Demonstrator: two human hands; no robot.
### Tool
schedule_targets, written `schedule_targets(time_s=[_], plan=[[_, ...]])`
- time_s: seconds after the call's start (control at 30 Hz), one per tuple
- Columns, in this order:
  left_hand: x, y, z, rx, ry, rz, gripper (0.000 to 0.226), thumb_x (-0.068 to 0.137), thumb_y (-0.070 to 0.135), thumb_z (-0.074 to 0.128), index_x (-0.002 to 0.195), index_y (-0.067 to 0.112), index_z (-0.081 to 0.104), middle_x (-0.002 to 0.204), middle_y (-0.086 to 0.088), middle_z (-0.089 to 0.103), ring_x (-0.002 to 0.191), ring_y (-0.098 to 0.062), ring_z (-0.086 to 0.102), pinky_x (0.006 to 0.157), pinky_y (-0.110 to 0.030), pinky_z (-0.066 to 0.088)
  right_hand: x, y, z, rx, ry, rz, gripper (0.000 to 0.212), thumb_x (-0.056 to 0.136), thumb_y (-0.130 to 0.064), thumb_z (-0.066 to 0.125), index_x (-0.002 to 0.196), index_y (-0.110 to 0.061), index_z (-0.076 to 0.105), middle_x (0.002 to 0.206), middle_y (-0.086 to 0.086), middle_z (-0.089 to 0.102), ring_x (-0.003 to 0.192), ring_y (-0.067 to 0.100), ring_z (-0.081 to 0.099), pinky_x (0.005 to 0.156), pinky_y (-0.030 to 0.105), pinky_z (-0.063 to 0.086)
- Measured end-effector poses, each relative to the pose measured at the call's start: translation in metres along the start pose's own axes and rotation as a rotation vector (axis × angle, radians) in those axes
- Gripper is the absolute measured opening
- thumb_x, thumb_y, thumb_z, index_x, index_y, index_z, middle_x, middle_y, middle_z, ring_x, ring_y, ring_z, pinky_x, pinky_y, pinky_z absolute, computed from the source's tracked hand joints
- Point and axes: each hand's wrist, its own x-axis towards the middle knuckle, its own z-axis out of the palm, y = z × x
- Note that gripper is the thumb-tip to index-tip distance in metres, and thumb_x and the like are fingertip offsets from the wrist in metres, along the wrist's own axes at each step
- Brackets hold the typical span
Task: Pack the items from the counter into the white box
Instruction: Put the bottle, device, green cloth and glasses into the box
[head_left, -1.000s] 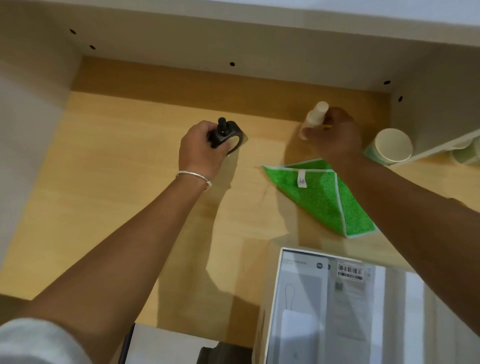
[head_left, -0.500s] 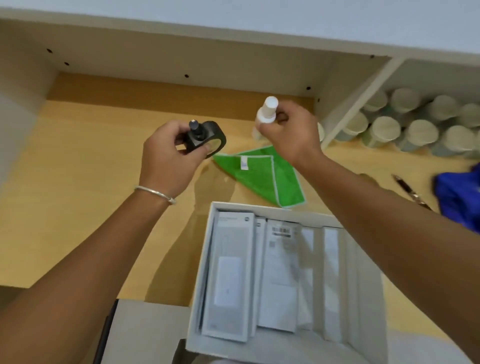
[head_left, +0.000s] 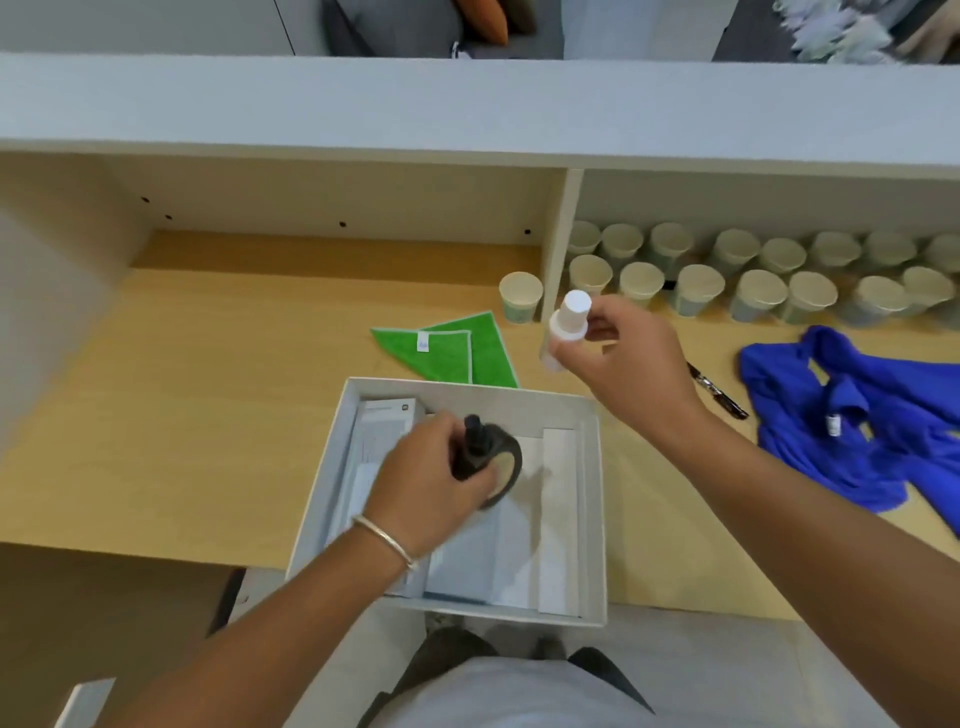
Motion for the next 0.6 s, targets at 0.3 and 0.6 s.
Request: schedule_targets(time_s=[0.3,0.6], plan=[[-0.017,-0.015,0.089,0.139,-0.149,-0.262,0.031,0.079,0.046,0.067,0.085,0.025,0.045,0.081,0.003,0.056,0.065,-0.01,0.055,0.049,-0.024,0.038,-0.048,0.021,-0.007,0.001,-0.088,-0.021,0.029,0.078,-0.035,0.074,0.104,-0.03,0.065,0.096,-0.017,0.066,0.089,0.0,0.059,0.076,0.03,0.052],[-0.016,-0.018,0.091,0.247,-0.459,-0.339,0.057,0.062,0.06,0.075,0.098,0.025,0.048,0.081,0.008,0.057,0.07,-0.008,0.053,0.053,-0.024,0.038,-0.055,0.022,0.023,-0.079,-0.27,0.041,0.028,0.076,-0.03,0.075,0.101,-0.024,0.065,0.093,-0.008,0.068,0.084,0.011,0.062,0.075,0.038,0.053]])
